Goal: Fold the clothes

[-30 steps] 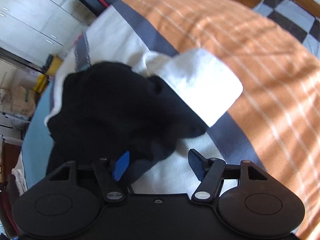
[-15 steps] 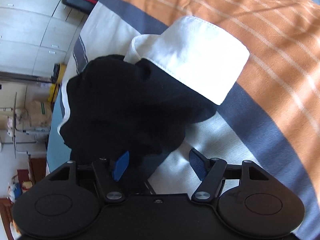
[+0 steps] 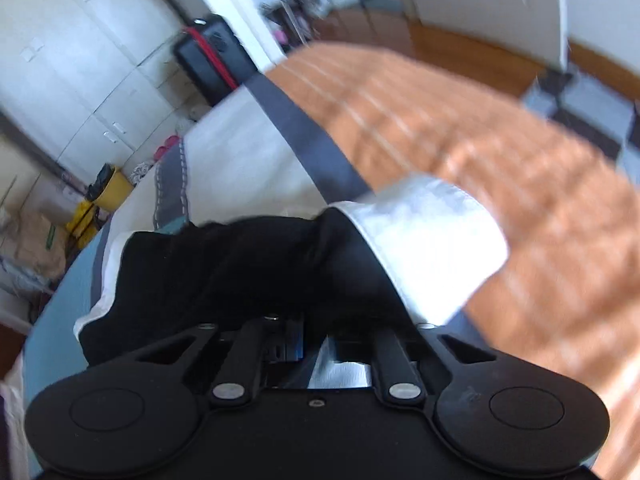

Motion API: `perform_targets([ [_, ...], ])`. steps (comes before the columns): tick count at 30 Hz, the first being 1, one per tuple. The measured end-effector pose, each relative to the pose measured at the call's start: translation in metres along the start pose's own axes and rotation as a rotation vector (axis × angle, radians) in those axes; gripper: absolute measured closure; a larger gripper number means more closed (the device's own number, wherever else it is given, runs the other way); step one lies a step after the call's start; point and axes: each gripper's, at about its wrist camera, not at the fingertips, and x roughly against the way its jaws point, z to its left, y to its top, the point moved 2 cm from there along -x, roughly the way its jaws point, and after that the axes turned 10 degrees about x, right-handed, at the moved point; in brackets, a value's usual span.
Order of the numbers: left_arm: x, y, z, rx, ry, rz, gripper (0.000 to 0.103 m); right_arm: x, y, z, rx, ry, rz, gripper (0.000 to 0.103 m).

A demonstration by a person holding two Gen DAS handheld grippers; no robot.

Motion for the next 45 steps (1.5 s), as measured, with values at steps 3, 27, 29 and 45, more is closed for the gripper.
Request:
perform_targets([
  [3, -0.005, -0.007, 0.01, 0.042, 0.016, 0.061, 0.087, 0.045, 0.005, 0.016, 0.141, -0.03, -0.193, 0.094],
  [27, -0.022, -0.026, 0.043, 0.388, -0.288, 0.238, 0.041, 0.106, -0.005, 0.069, 0.194, 0.254, -0.228, 0.042],
  [29, -0.02, -0.024, 0.024, 0.217, -0.241, 0.198, 0.082, 0.11, -0.029, 0.126, 0.395, 0.378, -0.171, 0.042],
  [45, -0.013, -0.022, 0.046, 0.37, -0.338, 0.205, 0.098, 0.105, -0.236, 0.283, 1.466, 0.67, 0.136, 0.045],
])
